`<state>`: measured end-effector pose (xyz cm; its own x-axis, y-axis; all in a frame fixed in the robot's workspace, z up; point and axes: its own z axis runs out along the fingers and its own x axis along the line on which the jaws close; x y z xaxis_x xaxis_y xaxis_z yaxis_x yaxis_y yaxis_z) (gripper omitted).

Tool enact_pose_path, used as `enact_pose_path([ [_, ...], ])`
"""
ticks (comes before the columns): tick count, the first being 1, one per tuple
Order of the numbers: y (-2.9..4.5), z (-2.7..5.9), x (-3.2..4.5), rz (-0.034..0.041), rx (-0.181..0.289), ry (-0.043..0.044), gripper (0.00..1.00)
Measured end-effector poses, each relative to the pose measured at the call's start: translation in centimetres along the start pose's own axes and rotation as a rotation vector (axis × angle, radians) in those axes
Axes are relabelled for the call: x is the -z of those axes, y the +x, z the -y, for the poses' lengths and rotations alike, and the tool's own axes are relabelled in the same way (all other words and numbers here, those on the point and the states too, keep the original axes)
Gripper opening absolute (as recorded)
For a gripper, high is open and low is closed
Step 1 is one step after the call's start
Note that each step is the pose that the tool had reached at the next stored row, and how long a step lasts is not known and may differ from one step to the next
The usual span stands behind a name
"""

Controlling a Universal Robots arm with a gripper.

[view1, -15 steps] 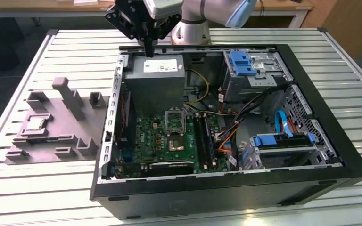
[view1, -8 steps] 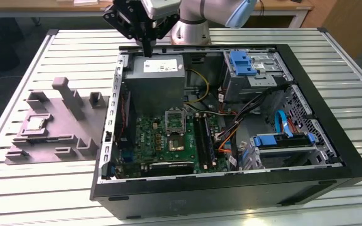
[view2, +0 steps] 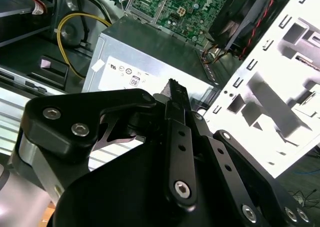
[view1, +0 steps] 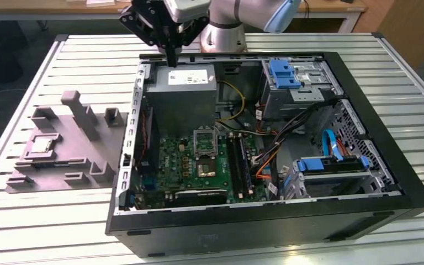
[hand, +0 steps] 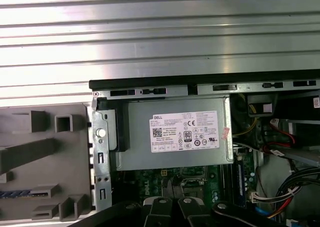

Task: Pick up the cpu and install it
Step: 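Reach for the cpu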

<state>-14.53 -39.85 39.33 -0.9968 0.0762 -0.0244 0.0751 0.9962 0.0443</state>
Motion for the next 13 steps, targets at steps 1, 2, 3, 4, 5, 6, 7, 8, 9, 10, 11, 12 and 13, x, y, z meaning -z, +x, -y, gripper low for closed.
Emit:
enact_pose_path([
  [1,0.02,0.0,0.0,0.0,0.0,0.0,0.11],
  [2,0.04,0.0,0.0,0.0,0.0,0.0,0.11],
  [3,0.07,0.0,0.0,0.0,0.0,0.0,0.11],
  [4,0.1,0.01,0.0,0.0001,0.0,-0.0001,0.11],
  [5,0.13,0.01,0.0,0.0,0.0,-0.0001,0.11],
  [6,0.16,0.01,0.0,0.0001,0.0,-0.0001,0.11],
  [7,0.22,0.02,0.0,0.0001,0.0,-0.0001,0.11],
  [8,0.28,0.02,0.0,0.0,0.0,-0.0001,0.11],
  [9,0.34,0.03,0.01,0.0,0.0,0.0,0.11],
  [10,0.42,0.03,0.01,0.0,0.0,-0.0001,0.11],
  [11,0.49,0.04,0.01,0.0001,0.0,-0.0001,0.11],
  [12,0.57,0.04,0.01,0.0,0.0,-0.0001,0.11],
  [13,0.64,0.05,0.02,0.0,0.0,-0.0001,0.11],
])
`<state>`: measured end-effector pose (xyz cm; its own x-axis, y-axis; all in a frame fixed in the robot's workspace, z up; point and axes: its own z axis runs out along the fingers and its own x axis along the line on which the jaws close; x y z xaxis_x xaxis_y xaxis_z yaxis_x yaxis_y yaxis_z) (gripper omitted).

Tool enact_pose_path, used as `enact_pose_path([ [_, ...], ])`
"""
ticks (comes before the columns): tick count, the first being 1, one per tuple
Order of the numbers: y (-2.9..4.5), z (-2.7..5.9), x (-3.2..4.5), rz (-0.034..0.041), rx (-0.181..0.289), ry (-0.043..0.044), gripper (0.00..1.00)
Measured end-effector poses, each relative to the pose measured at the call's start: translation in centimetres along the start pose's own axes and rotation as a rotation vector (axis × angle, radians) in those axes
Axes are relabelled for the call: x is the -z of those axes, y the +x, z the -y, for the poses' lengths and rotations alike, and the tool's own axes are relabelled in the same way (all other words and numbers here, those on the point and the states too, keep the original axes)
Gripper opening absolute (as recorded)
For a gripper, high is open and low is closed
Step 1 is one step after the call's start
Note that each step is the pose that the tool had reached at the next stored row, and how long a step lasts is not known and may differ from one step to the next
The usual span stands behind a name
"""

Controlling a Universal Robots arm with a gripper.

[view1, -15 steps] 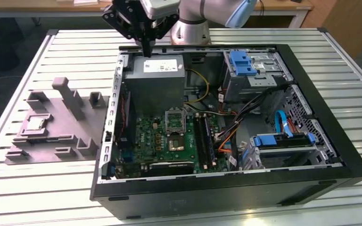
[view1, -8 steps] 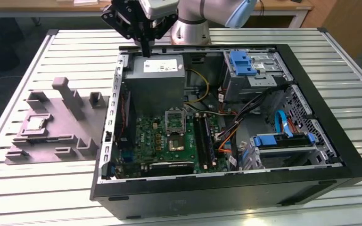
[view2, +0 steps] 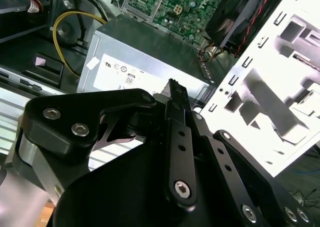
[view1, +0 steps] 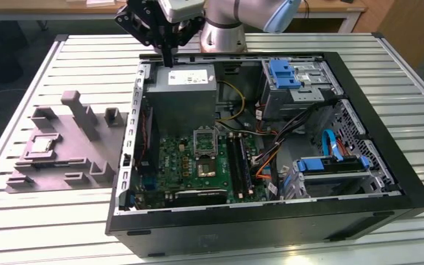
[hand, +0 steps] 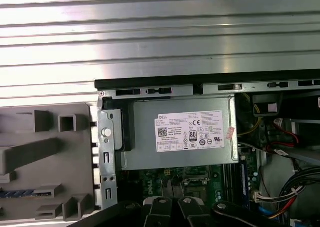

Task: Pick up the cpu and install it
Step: 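Reach for the cpu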

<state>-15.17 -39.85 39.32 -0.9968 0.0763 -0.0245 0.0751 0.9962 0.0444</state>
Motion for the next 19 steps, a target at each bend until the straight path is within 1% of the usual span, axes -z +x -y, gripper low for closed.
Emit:
enact_pose_path([
  [7,0.44,0.03,0.01,0.0,0.0,0.0,0.11],
  [19,0.81,0.06,0.02,0.0,0.0,0.0,0.11],
])
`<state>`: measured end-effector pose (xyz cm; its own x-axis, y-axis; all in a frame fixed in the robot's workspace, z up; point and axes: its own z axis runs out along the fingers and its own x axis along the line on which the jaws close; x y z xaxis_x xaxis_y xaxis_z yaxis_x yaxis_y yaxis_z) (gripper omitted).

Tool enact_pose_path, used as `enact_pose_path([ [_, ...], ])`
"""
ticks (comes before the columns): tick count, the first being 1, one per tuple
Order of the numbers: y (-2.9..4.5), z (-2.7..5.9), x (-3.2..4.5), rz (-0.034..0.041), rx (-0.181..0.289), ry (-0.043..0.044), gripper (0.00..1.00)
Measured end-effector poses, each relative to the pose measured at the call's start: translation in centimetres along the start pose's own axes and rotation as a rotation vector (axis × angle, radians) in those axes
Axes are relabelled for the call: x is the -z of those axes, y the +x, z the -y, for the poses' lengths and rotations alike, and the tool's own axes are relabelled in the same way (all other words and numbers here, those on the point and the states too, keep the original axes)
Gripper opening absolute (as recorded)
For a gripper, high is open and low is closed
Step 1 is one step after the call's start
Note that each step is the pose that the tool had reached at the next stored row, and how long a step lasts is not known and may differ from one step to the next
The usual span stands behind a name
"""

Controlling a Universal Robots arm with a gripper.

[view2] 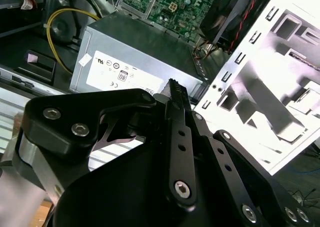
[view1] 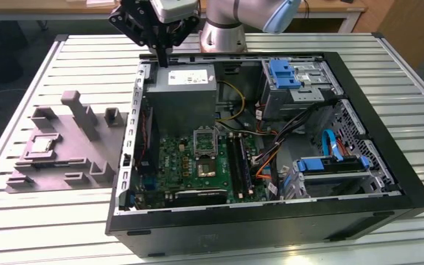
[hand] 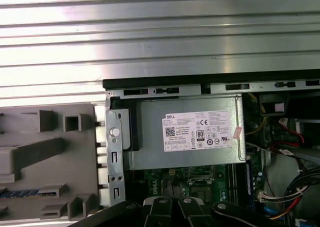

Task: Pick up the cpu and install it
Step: 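Reach for the cpu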

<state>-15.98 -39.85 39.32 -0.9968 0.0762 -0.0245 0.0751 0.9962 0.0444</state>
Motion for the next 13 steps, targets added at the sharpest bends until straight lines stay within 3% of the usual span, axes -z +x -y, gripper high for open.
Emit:
enact_pose_path([
  [13,0.37,0.03,0.01,0.0,0.0,0.0,0.11],
])
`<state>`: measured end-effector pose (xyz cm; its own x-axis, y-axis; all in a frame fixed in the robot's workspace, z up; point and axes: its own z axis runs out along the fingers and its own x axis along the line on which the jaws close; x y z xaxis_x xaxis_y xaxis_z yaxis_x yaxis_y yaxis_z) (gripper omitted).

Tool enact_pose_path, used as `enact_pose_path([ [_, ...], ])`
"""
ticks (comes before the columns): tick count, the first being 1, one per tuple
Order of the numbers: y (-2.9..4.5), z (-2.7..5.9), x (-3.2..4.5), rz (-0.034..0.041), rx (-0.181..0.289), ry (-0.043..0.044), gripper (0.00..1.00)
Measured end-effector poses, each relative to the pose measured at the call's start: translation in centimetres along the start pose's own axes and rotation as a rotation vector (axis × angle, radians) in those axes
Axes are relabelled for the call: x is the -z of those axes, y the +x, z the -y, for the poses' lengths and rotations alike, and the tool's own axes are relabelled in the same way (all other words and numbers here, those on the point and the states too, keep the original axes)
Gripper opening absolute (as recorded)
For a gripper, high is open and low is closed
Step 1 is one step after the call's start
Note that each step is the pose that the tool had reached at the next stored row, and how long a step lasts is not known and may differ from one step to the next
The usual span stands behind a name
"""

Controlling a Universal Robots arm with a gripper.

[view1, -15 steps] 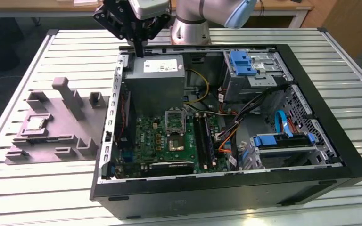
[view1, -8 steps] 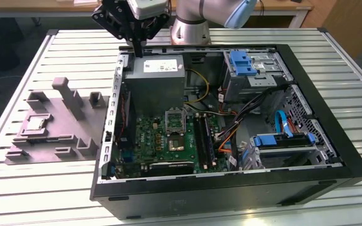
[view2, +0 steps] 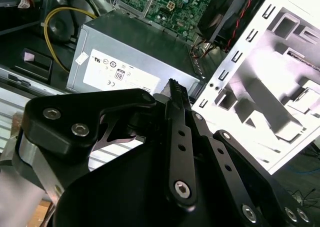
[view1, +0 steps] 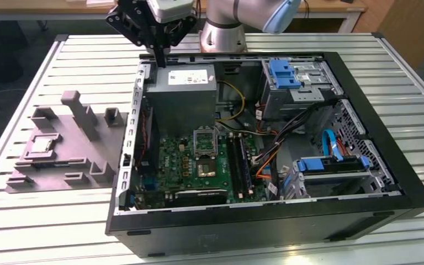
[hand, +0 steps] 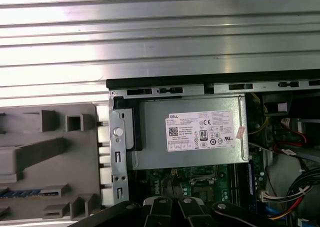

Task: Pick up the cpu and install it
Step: 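Reach for the cpu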

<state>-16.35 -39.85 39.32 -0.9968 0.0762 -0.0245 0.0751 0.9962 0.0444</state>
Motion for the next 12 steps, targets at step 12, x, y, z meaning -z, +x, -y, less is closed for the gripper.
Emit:
enact_pose_path([
  [12,0.33,0.02,0.01,0.0,0.0,0.0001,0.11],
])
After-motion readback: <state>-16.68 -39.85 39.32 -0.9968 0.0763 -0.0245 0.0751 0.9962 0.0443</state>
